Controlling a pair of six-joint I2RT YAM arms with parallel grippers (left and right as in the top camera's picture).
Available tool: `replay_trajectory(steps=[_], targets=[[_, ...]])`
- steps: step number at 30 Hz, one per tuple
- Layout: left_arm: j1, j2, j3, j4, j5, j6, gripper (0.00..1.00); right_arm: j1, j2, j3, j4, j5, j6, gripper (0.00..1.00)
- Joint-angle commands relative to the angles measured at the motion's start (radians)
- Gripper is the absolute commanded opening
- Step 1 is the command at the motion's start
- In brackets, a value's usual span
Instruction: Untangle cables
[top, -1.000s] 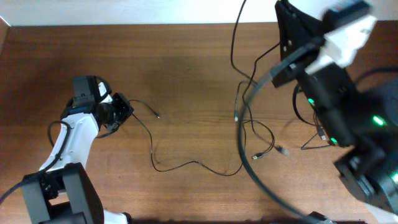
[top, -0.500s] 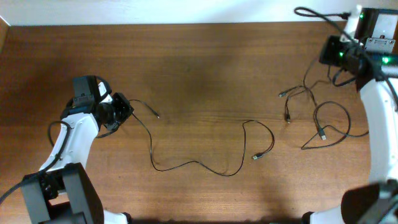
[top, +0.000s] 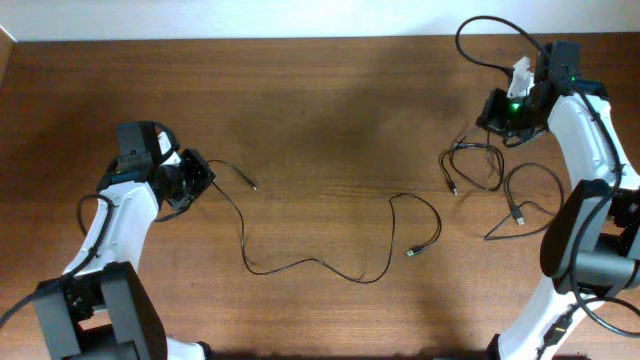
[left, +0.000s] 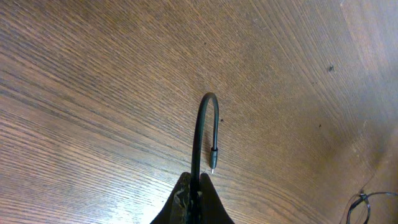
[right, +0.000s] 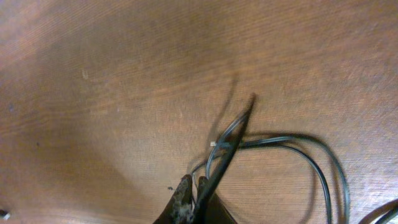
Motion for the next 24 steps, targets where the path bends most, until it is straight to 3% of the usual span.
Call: replay_trajectory(steps=[1, 3, 4, 5, 6, 7, 8, 14, 20, 24], targets=[[0.001, -0.006, -0.001, 0.002, -0.007, -0.006, 0.0, 0.01, 0.011, -0.007, -0.036, -0.029, 0.003, 0.04], [0.001, -0.006, -0.001, 0.002, -0.007, -0.006, 0.0, 0.025, 0.013, -0.007, -0.094, -0.029, 0.003, 0.04], [0.001, -0.006, -0.001, 0.002, -0.007, -0.006, 0.0, 0.031, 0.013, -0.008, -0.105, -0.029, 0.003, 0.1], [0.001, -0.006, -0.001, 0.002, -0.007, -0.006, 0.0, 0.037, 0.013, -0.012, -0.108, -0.029, 0.003, 0.27], [0.001, -0.006, -0.001, 0.002, -0.007, -0.006, 0.0, 0.044, 0.013, -0.018, -0.108, -0.029, 0.003, 0.61], [0.001, -0.006, -0.001, 0.002, -0.007, -0.006, 0.0, 0.048, 0.013, -0.02, -0.108, -0.026, 0.003, 0.88], [0.001, -0.006, -0.001, 0.002, -0.007, -0.006, 0.0, 0.051, 0.013, -0.022, -0.108, -0.026, 0.003, 0.97], [0.001, -0.006, -0.001, 0.002, -0.007, -0.006, 0.0, 0.056, 0.014, -0.046, -0.177, -0.014, 0.0, 0.99], [0.001, -0.006, -0.001, 0.002, -0.007, -0.006, 0.0, 0.056, 0.013, -0.144, -0.217, 0.155, 0.003, 0.99], [0.001, -0.006, -0.002, 0.002, -0.007, -0.006, 0.0, 0.062, -0.045, 0.005, -0.297, 0.159, 0.029, 0.98]])
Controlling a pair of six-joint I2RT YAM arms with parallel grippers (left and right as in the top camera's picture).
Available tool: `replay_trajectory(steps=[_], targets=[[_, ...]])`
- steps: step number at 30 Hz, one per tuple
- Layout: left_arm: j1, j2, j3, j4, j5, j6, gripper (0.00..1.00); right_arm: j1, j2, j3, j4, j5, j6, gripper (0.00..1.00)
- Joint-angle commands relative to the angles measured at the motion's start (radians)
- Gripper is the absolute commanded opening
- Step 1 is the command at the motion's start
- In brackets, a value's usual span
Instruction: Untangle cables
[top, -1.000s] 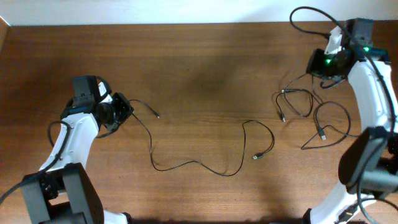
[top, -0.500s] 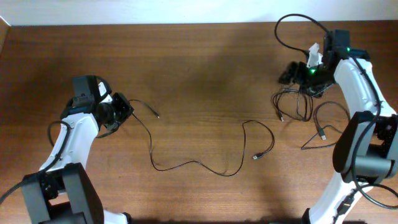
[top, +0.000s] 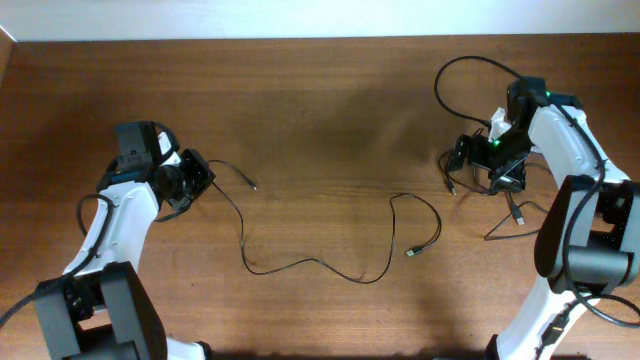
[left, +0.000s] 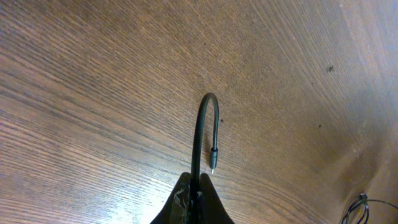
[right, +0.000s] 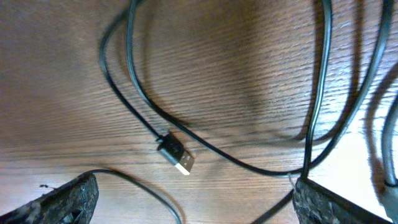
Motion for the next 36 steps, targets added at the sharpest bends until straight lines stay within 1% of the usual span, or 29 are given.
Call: replay_trajectory(steps=[1, 2, 3, 4, 8, 11, 13, 16, 18, 20, 21, 22, 23, 24, 25, 26, 27, 29, 32, 33, 35, 36], targets=[[0.001, -0.006, -0.001, 0.002, -0.007, -0.006, 0.0, 0.022, -0.064, 0.181, -0.076, 0.019, 0.012, 0.97], [0.001, -0.006, -0.001, 0.002, -0.007, -0.006, 0.0, 0.034, -0.071, 0.221, -0.097, -0.008, -0.004, 0.83], [0.001, -0.006, -0.001, 0.002, -0.007, -0.006, 0.0, 0.045, -0.073, 0.237, -0.106, -0.045, -0.032, 0.51], [0.001, -0.006, -0.001, 0.002, -0.007, -0.006, 0.0, 0.059, -0.072, 0.238, -0.113, -0.063, -0.048, 0.05], [0.001, -0.006, -0.001, 0.002, -0.007, -0.006, 0.0, 0.097, -0.037, 0.198, -0.101, -0.056, -0.051, 0.04], [0.001, -0.006, -0.001, 0.002, -0.007, -0.006, 0.0, 0.103, -0.026, 0.135, -0.033, -0.053, -0.051, 0.04], [0.001, -0.006, -0.002, 0.002, -0.007, -0.006, 0.0, 0.09, -0.026, 0.121, 0.007, -0.008, -0.05, 0.04], [0.001, -0.006, -0.001, 0.002, -0.007, -0.006, 0.0, 0.055, -0.026, 0.121, 0.018, 0.114, -0.047, 0.08], [0.001, -0.006, -0.001, 0.002, -0.007, -0.006, 0.0, 0.02, -0.026, 0.121, 0.017, 0.121, -0.047, 0.11], [0.001, -0.006, -0.001, 0.002, -0.007, -0.006, 0.0, -0.004, -0.026, 0.121, 0.008, 0.119, -0.047, 0.11], [0.001, -0.006, -0.001, 0.002, -0.007, -0.006, 0.0, -0.011, -0.026, 0.121, 0.004, 0.027, -0.054, 0.1], [0.001, -0.006, -0.001, 0.002, -0.007, -0.006, 0.0, -0.013, -0.026, 0.121, 0.001, -0.084, -0.086, 0.08], [0.001, -0.006, -0.001, 0.002, -0.007, -0.006, 0.0, -0.024, -0.029, 0.131, -0.01, -0.356, -0.159, 0.08], [0.001, -0.006, -0.002, 0.002, -0.007, -0.006, 0.0, -0.038, -0.029, 0.144, -0.013, -0.536, -0.18, 0.08], [0.001, -0.006, -0.001, 0.002, -0.007, -0.006, 0.0, -0.059, -0.029, 0.161, -0.009, -0.691, -0.179, 0.07], [0.001, -0.006, -0.001, 0.002, -0.007, -0.006, 0.0, -0.084, -0.029, 0.179, 0.002, -0.781, -0.179, 0.06], [0.001, -0.006, -0.001, 0.002, -0.007, -0.006, 0.0, -0.122, -0.029, 0.191, 0.023, -0.778, -0.179, 0.04], [0.001, -0.006, -0.001, 0.002, -0.007, -0.006, 0.0, -0.158, -0.028, 0.19, 0.018, -0.666, -0.178, 0.04], [0.001, -0.006, -0.001, 0.002, -0.007, -0.007, 0.01, -0.201, -0.028, 0.189, -0.026, -0.333, -0.098, 0.04], [0.001, -0.006, -0.001, 0.002, -0.007, -0.007, 0.01, -0.205, -0.028, 0.188, -0.042, -0.249, -0.077, 0.04], [0.001, -0.006, -0.001, 0.002, -0.007, -0.007, 0.01, -0.205, -0.028, 0.187, -0.069, -0.159, -0.069, 0.04], [0.001, -0.006, -0.001, 0.002, -0.007, -0.006, 0.01, -0.204, -0.028, 0.183, -0.079, -0.161, -0.068, 0.04]])
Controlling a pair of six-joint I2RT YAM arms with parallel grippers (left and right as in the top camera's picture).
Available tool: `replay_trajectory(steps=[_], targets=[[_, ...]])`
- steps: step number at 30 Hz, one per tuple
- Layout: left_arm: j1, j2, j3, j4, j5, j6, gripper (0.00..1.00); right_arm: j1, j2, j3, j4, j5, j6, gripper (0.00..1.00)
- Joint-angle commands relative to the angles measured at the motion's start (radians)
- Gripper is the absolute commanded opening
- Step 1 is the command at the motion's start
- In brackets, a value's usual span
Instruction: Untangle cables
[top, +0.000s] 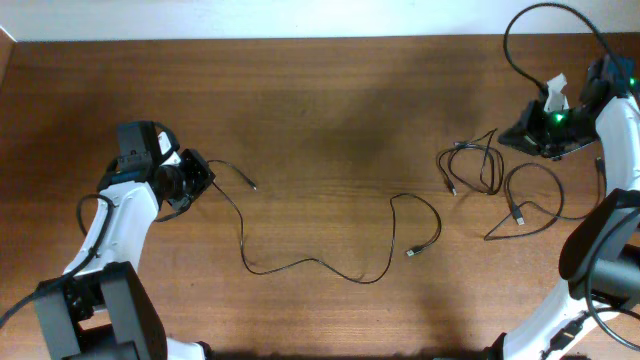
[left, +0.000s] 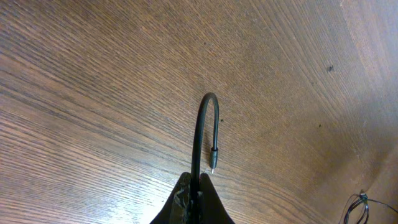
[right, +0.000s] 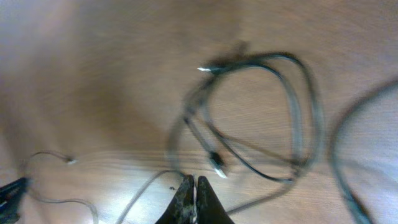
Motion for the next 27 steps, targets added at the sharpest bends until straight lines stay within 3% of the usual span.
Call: replay_trajectory(steps=[1, 15, 17, 21, 23, 27], targets=[[0.001, -0.006, -0.001, 0.002, -0.007, -0.006, 0.01, 0.01, 0.002, 0.001, -0.024, 0.13, 0.026, 0.05], [0.001, -0.006, -0.001, 0.002, -0.007, -0.006, 0.02, 0.275, 0.002, -0.042, 0.042, 0.188, 0.026, 0.09], [0.001, -0.006, -0.001, 0.002, -0.007, -0.006, 0.02, 0.275, 0.002, -0.05, 0.035, 0.198, 0.026, 0.22], [0.001, -0.006, -0.001, 0.002, -0.007, -0.006, 0.02, 0.27, -0.061, -0.009, -0.003, 0.198, 0.026, 0.31], [0.001, -0.006, -0.001, 0.002, -0.007, -0.006, 0.02, 0.27, -0.089, 0.016, -0.007, 0.199, 0.026, 0.43], [0.001, -0.006, -0.001, 0.002, -0.007, -0.006, 0.03, 0.272, -0.079, -0.016, -0.011, 0.324, 0.026, 0.45]])
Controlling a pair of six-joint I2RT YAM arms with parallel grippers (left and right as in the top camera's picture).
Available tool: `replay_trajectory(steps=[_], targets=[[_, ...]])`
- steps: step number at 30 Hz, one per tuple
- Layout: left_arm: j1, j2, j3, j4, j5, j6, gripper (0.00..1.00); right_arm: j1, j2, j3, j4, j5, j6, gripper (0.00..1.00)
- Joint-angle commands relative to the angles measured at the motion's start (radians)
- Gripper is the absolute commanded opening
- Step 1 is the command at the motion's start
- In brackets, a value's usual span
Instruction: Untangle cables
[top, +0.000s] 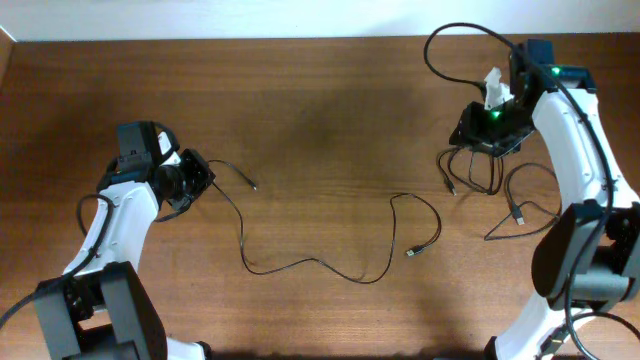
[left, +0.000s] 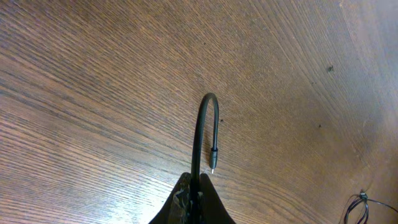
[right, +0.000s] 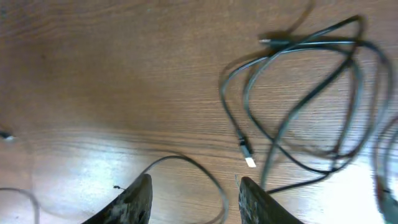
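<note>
A long thin black cable snakes across the middle of the table, and its small plug lies free. My left gripper is shut on the cable's other end. In the left wrist view that end curls up from the gripper into a hook ending in a pin plug. At the right lies a tangle of dark cables. My right gripper hovers open over it. In the right wrist view the bundle and a USB plug lie ahead of the fingers, with one strand arcing between them.
Another cable loop with a USB plug lies right of the tangle, near the right arm's base. The arm's own lead arcs above the table's back edge. Bare brown wood lies between the arms.
My right gripper was shut near the table's right edge; now it is open and further left, over the tangle. The left gripper and its cable end have not moved.
My right gripper was first shut on strands beside the tangle. Then it stood open low over the loops, then shut at the far right, and now it is open above the tangle again. The tangle's loops have shifted a little. The left gripper held its cable end throughout.
</note>
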Motion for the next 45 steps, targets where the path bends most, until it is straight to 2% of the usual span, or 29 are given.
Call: replay_trajectory(steps=[1, 6, 8, 9, 10, 13, 15, 17, 19, 20, 23, 26, 28, 31, 32, 33, 34, 35, 36, 37, 38, 41, 43, 45], targets=[[0.001, -0.006, -0.001, 0.002, -0.007, -0.006, 0.03, -0.002, -0.014, -0.029, 0.002, 0.099, -0.006, 0.44], [0.001, -0.006, -0.001, 0.002, -0.007, -0.006, 0.04, 0.009, -0.014, -0.106, 0.092, 0.102, -0.003, 0.44], [0.001, -0.006, -0.001, 0.002, -0.007, -0.006, 0.04, 0.03, -0.014, -0.15, 0.166, 0.101, 0.032, 0.25], [0.001, -0.006, -0.002, 0.001, -0.007, -0.006, 0.03, 0.036, -0.014, -0.17, 0.2, 0.103, 0.036, 0.1], [0.001, -0.006, -0.001, 0.001, -0.007, -0.006, 0.03, 0.042, -0.014, -0.202, 0.257, 0.131, 0.036, 0.04], [0.001, -0.006, -0.002, 0.001, -0.007, -0.006, 0.03, 0.046, -0.014, -0.318, 0.479, 0.192, 0.035, 0.04], [0.001, -0.006, -0.002, 0.001, -0.007, -0.006, 0.03, 0.044, -0.013, -0.377, 0.55, 0.191, 0.036, 0.04], [0.001, -0.006, -0.002, 0.001, -0.007, -0.006, 0.04, 0.044, -0.013, -0.412, 0.535, 0.191, 0.035, 0.07], [0.001, -0.006, -0.002, 0.001, -0.007, -0.006, 0.04, 0.044, -0.013, -0.446, 0.522, 0.192, 0.035, 0.36], [0.001, -0.006, -0.002, 0.001, -0.007, -0.006, 0.04, 0.044, -0.013, -0.465, 0.531, 0.195, 0.036, 0.45], [0.001, -0.006, -0.002, -0.002, -0.007, -0.006, 0.04, 0.044, -0.01, -0.505, 0.565, 0.253, 0.036, 0.47], [0.001, -0.006, -0.002, -0.002, -0.007, -0.006, 0.04, 0.044, -0.008, -0.565, 0.624, 0.266, 0.035, 0.35], [0.001, -0.006, -0.002, -0.002, -0.007, -0.006, 0.04, 0.044, 0.002, -0.585, 0.668, 0.302, 0.036, 0.06], [0.001, -0.006, -0.002, -0.002, -0.007, -0.006, 0.04, 0.044, 0.033, -0.591, 0.764, 0.348, 0.035, 0.04], [0.001, -0.006, -0.002, -0.002, -0.007, -0.006, 0.03, 0.043, 0.039, -0.591, 0.811, 0.351, 0.035, 0.06], [0.001, -0.006, -0.002, -0.002, -0.007, -0.006, 0.03, 0.04, 0.036, -0.576, 0.818, 0.352, 0.036, 0.21], [0.001, -0.006, -0.002, -0.002, -0.007, -0.006, 0.03, 0.033, 0.026, -0.524, 0.762, 0.344, 0.036, 0.5], [0.001, -0.006, -0.002, -0.002, -0.007, -0.006, 0.03, 0.029, 0.016, -0.462, 0.686, 0.344, 0.035, 0.61], [0.001, -0.006, -0.002, -0.002, -0.007, -0.006, 0.03, 0.024, 0.005, -0.378, 0.585, 0.344, 0.035, 0.81], [0.001, -0.006, -0.002, -0.002, -0.007, -0.006, 0.03, 0.024, -0.002, -0.302, 0.49, 0.345, 0.035, 0.93], [0.001, -0.006, -0.002, -0.002, -0.007, -0.006, 0.03, 0.023, -0.003, -0.207, 0.373, 0.344, 0.035, 0.99], [0.001, -0.006, -0.002, -0.002, -0.007, -0.006, 0.03, 0.024, -0.003, -0.013, 0.055, 0.34, 0.036, 0.99], [0.001, -0.006, -0.002, -0.002, -0.007, -0.006, 0.02, 0.024, -0.003, -0.002, -0.037, 0.257, 0.036, 0.98], [0.001, -0.006, -0.002, -0.001, -0.007, -0.006, 0.02, 0.025, -0.001, -0.03, -0.057, 0.097, 0.035, 0.99]])
